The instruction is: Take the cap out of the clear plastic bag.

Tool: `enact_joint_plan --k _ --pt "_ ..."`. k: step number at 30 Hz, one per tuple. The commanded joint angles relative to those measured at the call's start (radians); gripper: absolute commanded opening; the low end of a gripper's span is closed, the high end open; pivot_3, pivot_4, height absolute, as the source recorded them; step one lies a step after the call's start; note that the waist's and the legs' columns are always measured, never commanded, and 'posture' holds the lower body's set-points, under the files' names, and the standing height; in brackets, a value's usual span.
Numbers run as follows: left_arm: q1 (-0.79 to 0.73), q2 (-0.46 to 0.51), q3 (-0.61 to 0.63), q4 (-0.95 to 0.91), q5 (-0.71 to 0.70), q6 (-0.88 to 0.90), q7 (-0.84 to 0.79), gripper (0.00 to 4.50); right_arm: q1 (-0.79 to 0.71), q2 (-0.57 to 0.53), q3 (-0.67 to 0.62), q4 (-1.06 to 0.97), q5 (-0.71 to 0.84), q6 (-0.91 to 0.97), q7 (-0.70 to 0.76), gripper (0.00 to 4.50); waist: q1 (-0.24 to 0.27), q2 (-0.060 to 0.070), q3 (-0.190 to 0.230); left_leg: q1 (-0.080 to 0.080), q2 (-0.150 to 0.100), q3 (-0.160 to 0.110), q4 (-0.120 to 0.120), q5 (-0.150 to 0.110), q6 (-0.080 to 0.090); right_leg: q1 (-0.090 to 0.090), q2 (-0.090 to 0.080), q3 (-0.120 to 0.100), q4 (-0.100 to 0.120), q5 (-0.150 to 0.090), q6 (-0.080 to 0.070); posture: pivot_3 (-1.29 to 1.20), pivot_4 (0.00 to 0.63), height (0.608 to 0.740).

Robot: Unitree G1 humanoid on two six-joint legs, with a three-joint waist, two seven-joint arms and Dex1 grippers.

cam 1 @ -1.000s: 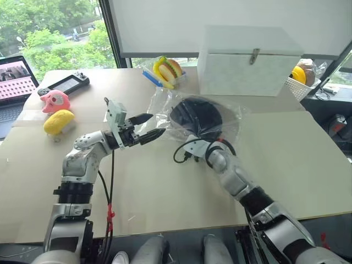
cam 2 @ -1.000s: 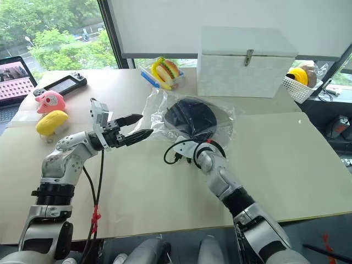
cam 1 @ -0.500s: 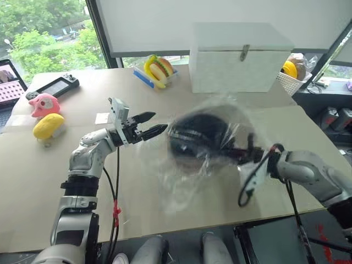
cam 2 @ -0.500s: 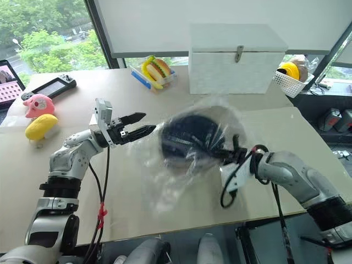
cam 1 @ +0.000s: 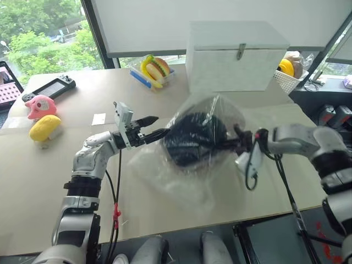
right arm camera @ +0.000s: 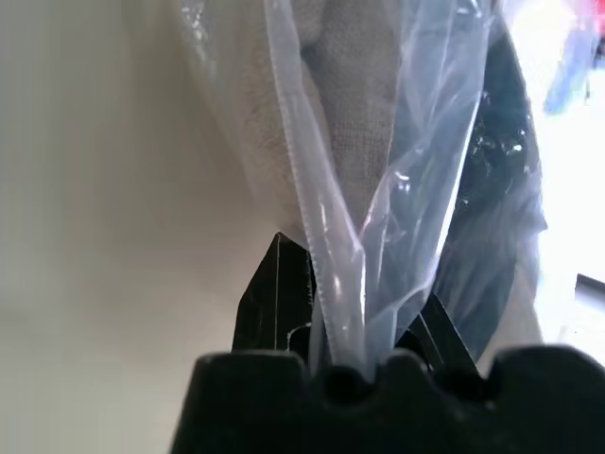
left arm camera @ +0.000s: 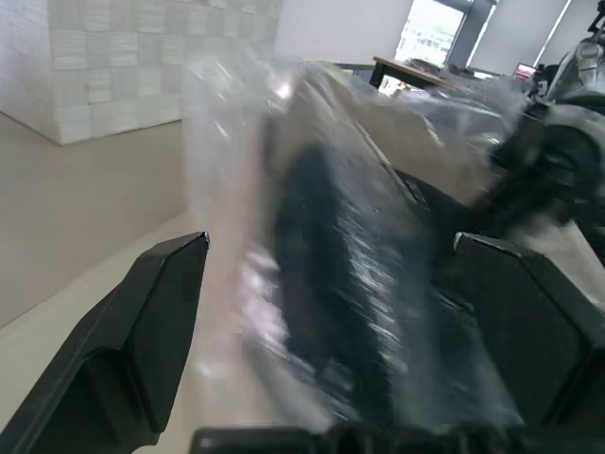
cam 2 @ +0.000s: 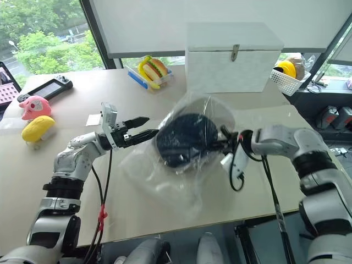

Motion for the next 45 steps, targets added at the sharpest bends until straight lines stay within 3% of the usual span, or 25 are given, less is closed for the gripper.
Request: enact_joint_plan --k 1,3,9,21,24,26,29,30,33,36,38,42,45 --pt "-0.011 0.010 0.011 -0.036 -0.007 0.002 -0.004 4.50 -0.045 0.044 0.044 0.077 -0.093 0.024 -0.152 0.11 0.001 0.000 0.000 0.000 0.000 0.001 0.000 0.000 0.000 -0.001 0.000 0.002 0.000 0.000 -0.001 0.00 0.150 0.737" --pt "-0.012 0.012 0.010 -0.038 -0.006 0.004 -0.005 4.50 -0.061 0.067 0.060 0.122 -0.092 0.043 -0.146 1.07 0.001 0.000 0.000 -0.001 0.000 0.003 0.000 0.000 0.000 -0.002 0.000 0.003 0.000 -0.001 -0.001 0.00 0.150 0.737" --pt "-0.011 0.015 0.005 -0.040 -0.002 0.005 -0.012 4.50 -0.094 0.055 0.081 0.120 -0.117 0.063 -0.195 3.00 -0.001 0.000 0.000 0.000 0.000 0.006 0.001 0.000 0.000 -0.003 0.001 0.008 0.001 -0.001 -0.001 0.00 0.150 0.737" --pt "-0.025 0.006 -0.006 -0.015 0.008 -0.005 -0.026 4.50 -0.077 -0.138 0.038 0.084 -0.050 0.148 -0.013 3.00 -0.001 0.000 0.000 0.000 0.000 0.008 0.000 0.000 0.000 -0.003 0.001 0.010 0.001 -0.001 -0.001 0.00 0.150 0.737" --pt "-0.025 0.002 -0.010 -0.016 0.009 -0.005 -0.027 4.50 -0.030 -0.193 -0.011 0.064 0.029 0.200 0.048 3.00 0.000 0.000 0.000 0.000 0.001 0.008 0.000 0.000 0.001 -0.003 0.001 0.010 0.001 -0.001 -0.001 0.00 0.150 0.737" --pt "-0.024 0.001 -0.013 -0.017 0.011 -0.006 -0.029 4.50 0.065 -0.259 -0.086 -0.025 0.165 0.257 0.149 3.00 0.001 0.000 0.000 0.000 0.001 0.009 0.000 0.000 0.001 -0.003 0.001 0.010 0.001 -0.001 -0.001 0.00 0.150 0.737" --pt "-0.026 0.003 -0.014 -0.012 0.012 -0.006 -0.033 4.50 0.381 -0.373 -0.281 -0.396 0.563 0.551 0.384 3.00 0.010 0.000 0.000 -0.002 0.002 0.009 0.001 -0.001 0.002 -0.003 0.001 0.009 0.000 -0.001 -0.001 0.00 0.150 0.737" --pt "-0.027 0.002 -0.017 -0.009 0.012 -0.007 -0.034 4.50 0.525 -0.373 -0.395 -0.587 0.734 0.763 0.443 3.00 0.009 0.000 0.000 -0.001 0.002 0.010 0.001 -0.002 0.003 -0.003 0.002 0.010 0.000 -0.001 -0.001 0.00 0.150 0.737" --pt "-0.031 -0.001 -0.024 -0.003 0.014 -0.008 -0.038 4.50 0.771 -0.335 -0.645 -0.964 1.014 1.223 0.505 3.00 0.010 0.000 0.000 -0.002 0.007 0.012 0.004 -0.005 0.004 -0.001 0.004 0.012 0.000 0.000 -0.001 0.00 0.150 0.737" --pt "-0.036 -0.003 -0.029 0.007 0.016 -0.010 -0.045 4.50 0.831 -0.263 -0.809 -1.184 1.200 1.599 0.446 3.00 0.009 0.000 0.000 0.001 0.010 0.015 0.005 -0.012 0.013 0.000 0.005 0.014 0.000 0.000 -0.001 0.00 0.150 0.737" --pt "-0.040 -0.007 -0.036 0.018 0.021 -0.014 -0.050 4.50 0.852 -0.217 -0.861 -1.325 1.275 1.718 0.408 3.00 0.017 0.000 0.000 0.002 0.011 0.016 0.005 -0.013 0.013 0.001 0.006 0.014 -0.001 0.001 -0.002 0.00 0.150 0.737" --pt "-0.050 -0.010 -0.042 0.035 0.026 -0.019 -0.058 4.50 0.853 -0.158 -0.823 -1.548 1.371 1.859 0.342 3.00 0.034 0.000 0.000 0.005 0.013 0.017 0.005 -0.013 0.013 0.003 0.008 0.013 -0.001 0.002 -0.002 0.00 0.150 0.737" --pt "-0.061 -0.009 -0.045 0.051 0.032 -0.024 -0.071 4.50 0.750 0.022 -0.768 -1.622 1.515 2.059 0.155 3.00 0.033 -0.002 0.001 0.004 0.014 0.017 0.005 -0.013 0.012 0.003 0.008 0.013 -0.002 0.002 -0.003 0.00 0.150 0.737"
